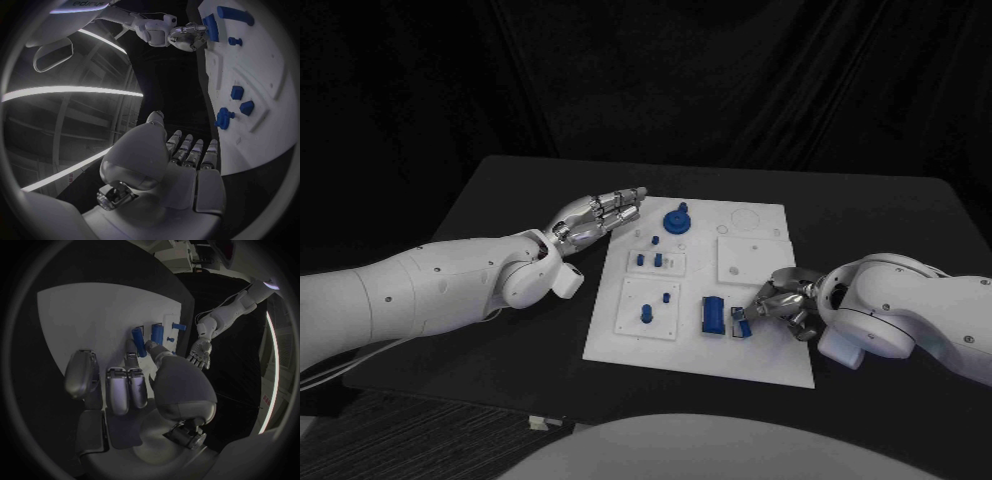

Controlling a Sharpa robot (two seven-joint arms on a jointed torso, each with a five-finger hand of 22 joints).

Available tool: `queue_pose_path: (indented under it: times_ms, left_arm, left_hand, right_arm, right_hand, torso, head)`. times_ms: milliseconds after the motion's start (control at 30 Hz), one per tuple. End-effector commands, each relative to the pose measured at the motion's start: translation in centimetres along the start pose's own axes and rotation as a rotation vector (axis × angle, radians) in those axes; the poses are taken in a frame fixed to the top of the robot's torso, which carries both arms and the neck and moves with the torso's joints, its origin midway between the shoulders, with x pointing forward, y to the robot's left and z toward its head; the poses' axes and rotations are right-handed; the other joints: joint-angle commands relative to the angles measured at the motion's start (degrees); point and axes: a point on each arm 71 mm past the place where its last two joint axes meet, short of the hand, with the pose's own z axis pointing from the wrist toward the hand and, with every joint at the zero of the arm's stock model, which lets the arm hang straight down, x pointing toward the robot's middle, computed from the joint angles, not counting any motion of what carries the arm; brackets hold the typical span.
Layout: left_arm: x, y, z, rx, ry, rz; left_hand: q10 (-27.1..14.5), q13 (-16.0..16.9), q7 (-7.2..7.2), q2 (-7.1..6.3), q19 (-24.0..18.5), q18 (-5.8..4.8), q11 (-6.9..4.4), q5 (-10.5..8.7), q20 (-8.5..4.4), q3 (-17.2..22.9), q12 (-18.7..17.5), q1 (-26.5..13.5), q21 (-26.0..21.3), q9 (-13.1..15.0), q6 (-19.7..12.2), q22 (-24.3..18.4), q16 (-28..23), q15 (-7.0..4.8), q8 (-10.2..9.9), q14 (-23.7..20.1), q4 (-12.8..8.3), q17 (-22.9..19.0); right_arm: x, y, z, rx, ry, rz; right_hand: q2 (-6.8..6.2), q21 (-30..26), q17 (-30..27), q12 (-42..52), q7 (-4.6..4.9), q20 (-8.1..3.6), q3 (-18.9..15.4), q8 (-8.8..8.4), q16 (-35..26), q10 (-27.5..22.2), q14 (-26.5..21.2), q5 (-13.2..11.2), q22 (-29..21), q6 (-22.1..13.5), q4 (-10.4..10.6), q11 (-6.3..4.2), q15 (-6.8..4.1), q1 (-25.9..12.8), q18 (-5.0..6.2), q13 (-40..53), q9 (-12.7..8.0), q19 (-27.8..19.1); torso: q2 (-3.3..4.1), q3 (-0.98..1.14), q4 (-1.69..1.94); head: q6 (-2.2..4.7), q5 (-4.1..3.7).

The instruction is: Assemble the parts on the task board

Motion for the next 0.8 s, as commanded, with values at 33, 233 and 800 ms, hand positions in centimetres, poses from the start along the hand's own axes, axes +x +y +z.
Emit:
queue_pose_path:
  times_ms: [33, 233, 800]
  left_arm:
    - [0.14, -1.11, -0.06, 0.162, 0.005, -0.007]
    - [0.14, -1.09, -0.08, 0.160, 0.006, -0.008]
    - [0.23, -0.96, -0.01, 0.150, 0.013, -0.014]
  left_hand:
    - [0.07, 0.06, 0.38, 0.02, 0.08, -0.22, 0.16, 0.51, 0.44, 0.47, 0.37, 0.86, 0.31, 0.05, 0.36, 0.05, 0.36, 0.42, 0.29, 0.08, 0.06, 0.10]
    - [0.07, 0.06, 0.55, -0.05, 0.11, -0.22, 0.08, 0.92, 0.50, 0.72, 0.39, 1.29, 0.34, 0.07, 0.54, 0.08, 0.41, 0.47, 0.30, 0.10, -0.05, 0.11]
    - [0.11, 0.06, 2.00, -0.25, 0.19, -0.38, -0.80, 1.95, 0.59, 1.73, 0.42, 2.66, 0.42, 0.19, 1.70, 0.14, 0.75, 0.73, 0.46, 0.26, -0.42, 0.16]
  right_arm:
    - [0.09, -0.14, 0.08, 0.015, -0.003, -0.003]
    - [0.10, -0.19, 0.09, 0.021, 0.000, -0.006]
    - [0.15, -0.19, 0.07, 0.024, 0.000, -0.006]
  right_hand:
    - [-0.18, -0.38, 11.88, 0.14, 0.28, -0.14, -0.12, 0.25, -0.36, 6.01, 5.09, -0.45, 8.99, 0.08, 0.57, -0.35, -0.23, -0.69, 0.06, 15.06, 0.07, -0.13]
    - [-0.29, -0.79, 11.74, 0.14, 0.29, -0.15, -0.29, 0.26, -0.41, 6.01, 5.06, -0.71, 8.89, -0.01, 0.75, -0.35, -0.25, -0.82, 0.14, 15.06, 0.07, -0.23]
    - [0.59, -1.61, 11.38, 0.14, 0.20, -0.20, -2.05, 0.96, -0.54, 6.01, 4.99, -2.56, 8.71, 0.29, 5.83, -0.44, -0.30, -4.40, 0.27, 15.06, 0.26, -0.37]
  torso:
    - [0.04, 0.00, 0.05]
    - [-0.03, 0.00, 0.02]
    - [0.00, 0.00, 0.02]
  head:
    - [-0.01, -0.02]
    - [-0.01, 0.11]
    - [-0.01, 0.02]
